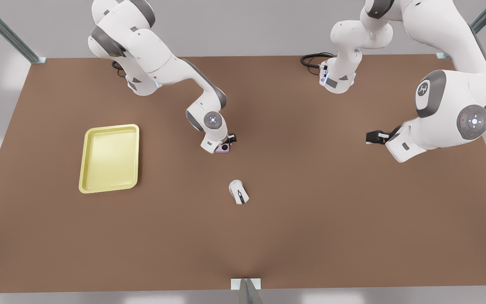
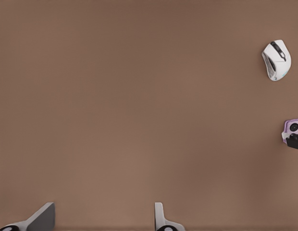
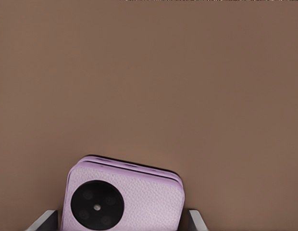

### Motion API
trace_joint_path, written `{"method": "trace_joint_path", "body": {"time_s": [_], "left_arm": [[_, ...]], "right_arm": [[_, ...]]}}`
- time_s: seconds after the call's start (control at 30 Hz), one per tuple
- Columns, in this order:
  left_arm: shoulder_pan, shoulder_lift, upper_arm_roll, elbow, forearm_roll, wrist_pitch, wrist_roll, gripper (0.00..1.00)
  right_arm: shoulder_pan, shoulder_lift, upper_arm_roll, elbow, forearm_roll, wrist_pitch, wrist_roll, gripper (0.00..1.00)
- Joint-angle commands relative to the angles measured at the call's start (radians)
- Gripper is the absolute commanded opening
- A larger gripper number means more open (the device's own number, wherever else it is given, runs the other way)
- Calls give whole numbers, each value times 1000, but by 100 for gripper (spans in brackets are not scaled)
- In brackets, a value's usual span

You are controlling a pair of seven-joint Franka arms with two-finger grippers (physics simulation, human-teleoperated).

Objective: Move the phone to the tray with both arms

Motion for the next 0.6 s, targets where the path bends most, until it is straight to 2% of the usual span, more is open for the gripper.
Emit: {"method": "trace_joint_path", "body": {"time_s": [0.0, 0.03, 0.07, 0.1, 0.17, 0.3, 0.4, 0.57], "left_arm": [[0, -3, -1, 3, 0, -2, 1, 100], [0, -1, -1, 3, 0, -2, 1, 100], [0, -3, -1, 3, 0, -2, 1, 100], [0, -1, -1, 3, 0, 0, 1, 100], [0, -1, -1, 3, 2, 0, 1, 100], [0, 0, -1, 3, 3, 0, 2, 100], [0, -1, -1, 4, 3, 0, 4, 100], [0, -7, 4, 4, 3, -10, -22, 100]], "right_arm": [[1, 0, 0, 4, 1, 0, -75, 99], [1, -1, 0, 5, 1, -2, -75, 92], [0, -1, 0, 5, 1, 0, -77, 81], [1, -1, 0, 5, 1, 1, -77, 77], [0, -11, 0, 11, 1, -5, -77, 76], [-40, -93, -11, 48, 1, -135, -115, 76], [-242, -207, -9, 47, 1, -261, -278, 76], [-657, -308, -11, 40, 1, -456, -807, 77]]}}
